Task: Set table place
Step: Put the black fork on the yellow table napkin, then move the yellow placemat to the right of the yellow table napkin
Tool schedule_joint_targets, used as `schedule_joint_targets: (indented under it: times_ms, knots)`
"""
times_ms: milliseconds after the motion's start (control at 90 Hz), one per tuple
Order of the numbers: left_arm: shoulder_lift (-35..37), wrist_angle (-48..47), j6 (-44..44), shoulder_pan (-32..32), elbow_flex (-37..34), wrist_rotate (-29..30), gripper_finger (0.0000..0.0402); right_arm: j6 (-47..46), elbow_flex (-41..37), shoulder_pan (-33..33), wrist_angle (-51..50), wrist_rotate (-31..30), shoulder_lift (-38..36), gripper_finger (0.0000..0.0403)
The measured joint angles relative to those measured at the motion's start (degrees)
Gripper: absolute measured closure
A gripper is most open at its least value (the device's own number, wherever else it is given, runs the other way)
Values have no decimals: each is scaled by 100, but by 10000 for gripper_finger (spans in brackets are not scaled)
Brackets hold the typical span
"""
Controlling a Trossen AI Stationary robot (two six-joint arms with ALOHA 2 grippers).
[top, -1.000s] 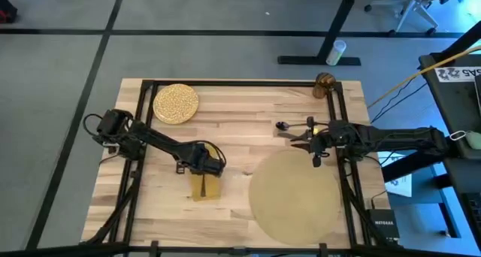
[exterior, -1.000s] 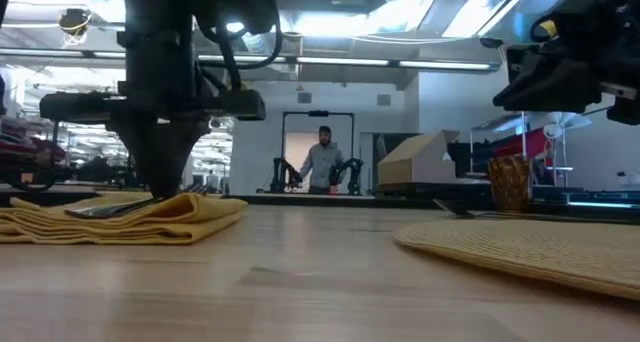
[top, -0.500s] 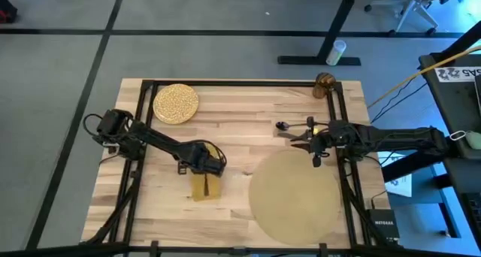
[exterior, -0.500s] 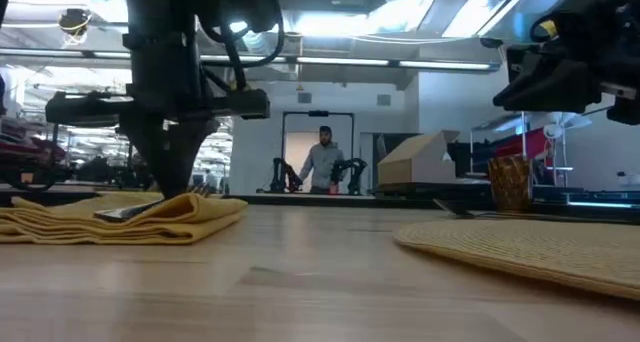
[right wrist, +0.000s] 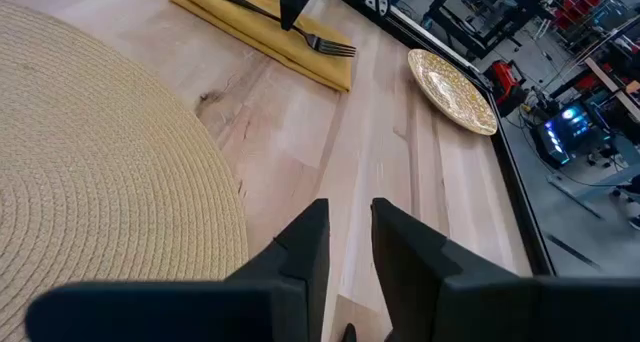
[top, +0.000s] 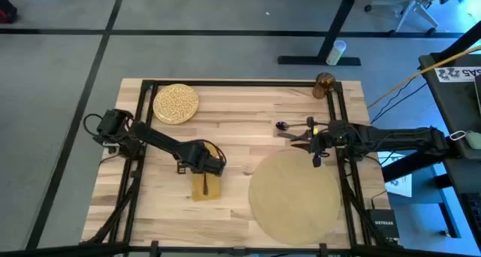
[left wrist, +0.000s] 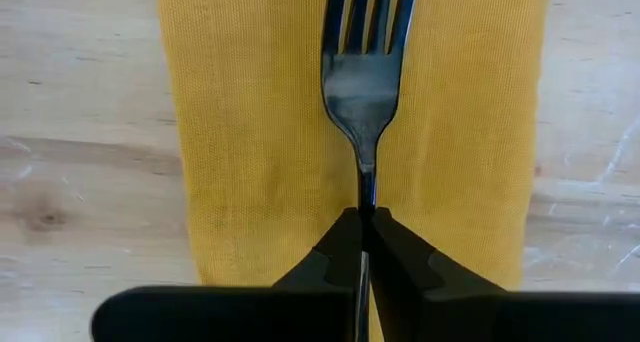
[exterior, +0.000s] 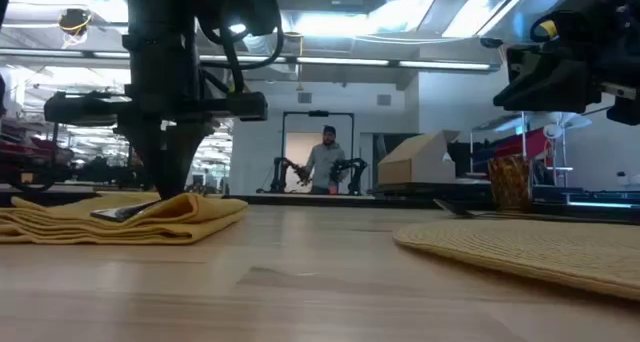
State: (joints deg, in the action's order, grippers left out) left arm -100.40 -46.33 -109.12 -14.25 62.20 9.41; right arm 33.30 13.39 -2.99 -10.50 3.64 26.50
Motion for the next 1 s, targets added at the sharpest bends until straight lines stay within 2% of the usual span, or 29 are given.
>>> schedule_joint_targets:
  times_ms: [189,656,1000]
  knots:
    - [-2,74,118,1,-1,-33,393,0,0,0,0,0,0,340]
    - [-4,38,165,-1,-1,-41,317,0,0,-2,0,2,0,340]
    - [-4,82,848,-12,10,-41,321,1,0,-1,0,2,0,340]
